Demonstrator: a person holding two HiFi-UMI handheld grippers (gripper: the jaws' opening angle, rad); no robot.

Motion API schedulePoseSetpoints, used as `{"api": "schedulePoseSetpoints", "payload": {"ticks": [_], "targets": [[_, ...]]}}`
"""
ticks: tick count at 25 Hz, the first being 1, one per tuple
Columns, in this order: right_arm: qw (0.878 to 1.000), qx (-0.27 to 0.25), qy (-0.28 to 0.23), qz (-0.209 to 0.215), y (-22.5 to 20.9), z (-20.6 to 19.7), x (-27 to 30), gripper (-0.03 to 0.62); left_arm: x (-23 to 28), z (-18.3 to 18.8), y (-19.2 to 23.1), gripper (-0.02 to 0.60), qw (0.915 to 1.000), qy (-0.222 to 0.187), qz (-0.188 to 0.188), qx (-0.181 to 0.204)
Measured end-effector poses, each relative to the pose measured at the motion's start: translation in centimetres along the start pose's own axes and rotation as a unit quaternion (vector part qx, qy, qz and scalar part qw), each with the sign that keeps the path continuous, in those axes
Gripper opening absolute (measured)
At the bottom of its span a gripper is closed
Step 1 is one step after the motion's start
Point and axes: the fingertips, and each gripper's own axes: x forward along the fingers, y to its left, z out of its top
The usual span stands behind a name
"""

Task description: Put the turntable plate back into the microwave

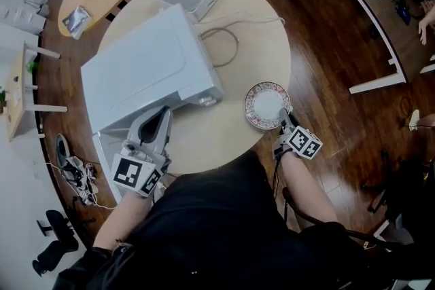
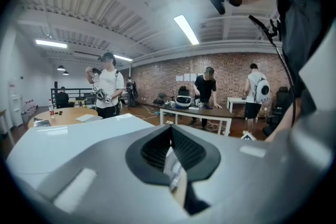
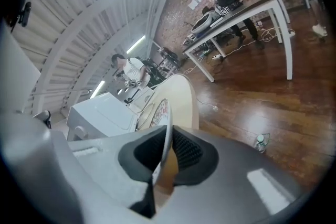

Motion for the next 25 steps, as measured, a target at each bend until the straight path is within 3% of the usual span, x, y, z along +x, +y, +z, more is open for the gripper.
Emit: {"api": "schedulePoseSetpoints", "payload": {"ticks": [11, 25], "targets": [[0.999, 0.027, -0.023, -0.013, 2.8, 0.9, -0.9, 0.02, -4.7, -1.1, 2.8, 0.003, 0.9987, -0.027, 0.04, -0.015], [0.99, 0.124, -0.072, 0.001, 5.5, 2.1, -2.2, 0.02, -9.2, -1.8, 5.6, 0.003, 0.9949, -0.057, 0.077, -0.03]]}}
